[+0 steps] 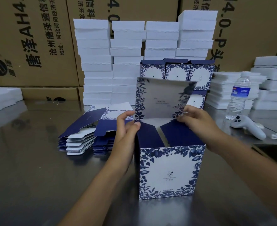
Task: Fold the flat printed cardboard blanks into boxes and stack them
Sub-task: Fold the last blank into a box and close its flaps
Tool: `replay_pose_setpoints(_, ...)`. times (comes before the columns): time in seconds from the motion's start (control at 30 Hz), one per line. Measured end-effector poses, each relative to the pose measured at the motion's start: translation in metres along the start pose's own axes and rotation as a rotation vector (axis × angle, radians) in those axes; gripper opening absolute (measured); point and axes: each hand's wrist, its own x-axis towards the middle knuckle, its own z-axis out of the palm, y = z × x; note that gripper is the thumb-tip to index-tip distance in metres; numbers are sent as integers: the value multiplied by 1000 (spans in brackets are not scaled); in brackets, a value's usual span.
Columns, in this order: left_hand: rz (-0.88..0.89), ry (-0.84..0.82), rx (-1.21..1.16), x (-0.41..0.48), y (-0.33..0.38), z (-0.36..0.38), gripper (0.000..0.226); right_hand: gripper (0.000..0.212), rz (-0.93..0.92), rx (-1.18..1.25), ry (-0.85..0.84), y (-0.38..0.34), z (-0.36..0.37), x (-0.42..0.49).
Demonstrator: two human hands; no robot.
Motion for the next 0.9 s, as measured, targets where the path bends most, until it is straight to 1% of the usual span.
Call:
replay_pose_setpoints(0.07,22,-2,25,0,0,0,18,23,54,59,69,4,0,0)
replay_pose_setpoints(0.1,39,-4,33,0,0,1,15,26,103,136,93,3,-1,-1)
replay_pose_setpoints(0.17,54,-17,44,0,0,1,12,22,156,266,67,3,-1,-3)
replay_pose_setpoints(0.2,49,-18,55,-1,-1,0,12,20,163,262,47,3,-1,-2)
replay_pose_setpoints(0.23,43,-10,70,-1,-3,0,14,24,172,248,42,2,-1,-1)
replay_pose_setpoints(0.3,48,2,67,-1,-4,0,17,40,175,176,66,1,-2,1)
replay_pose_setpoints(0.37,53,21,58,0,-3,1,22,46,150,61,92,-2,-2,4)
replay_pose_setpoints(0.47,43,47,116,2,-2,1,7,38,71,-71,68,-6,-3,10)
replay_pose_setpoints(0.5,30,54,128,3,-2,1,6,35,54,-96,53,-8,-3,12)
replay_pose_setpoints(0.67,-34,18,101,3,0,1,18,17,67,-109,-32,-21,5,24)
replay_pose_setpoints(0.77,-58,-1,89,4,0,1,20,17,67,-186,-141,-26,14,22)
replay_pose_setpoints(0.83,-83,-4,56,4,1,1,20,20,84,-192,-204,-27,18,18)
replay_pose_setpoints(0.9,-112,-3,40,5,1,0,20,22,102,-162,-216,-28,19,16)
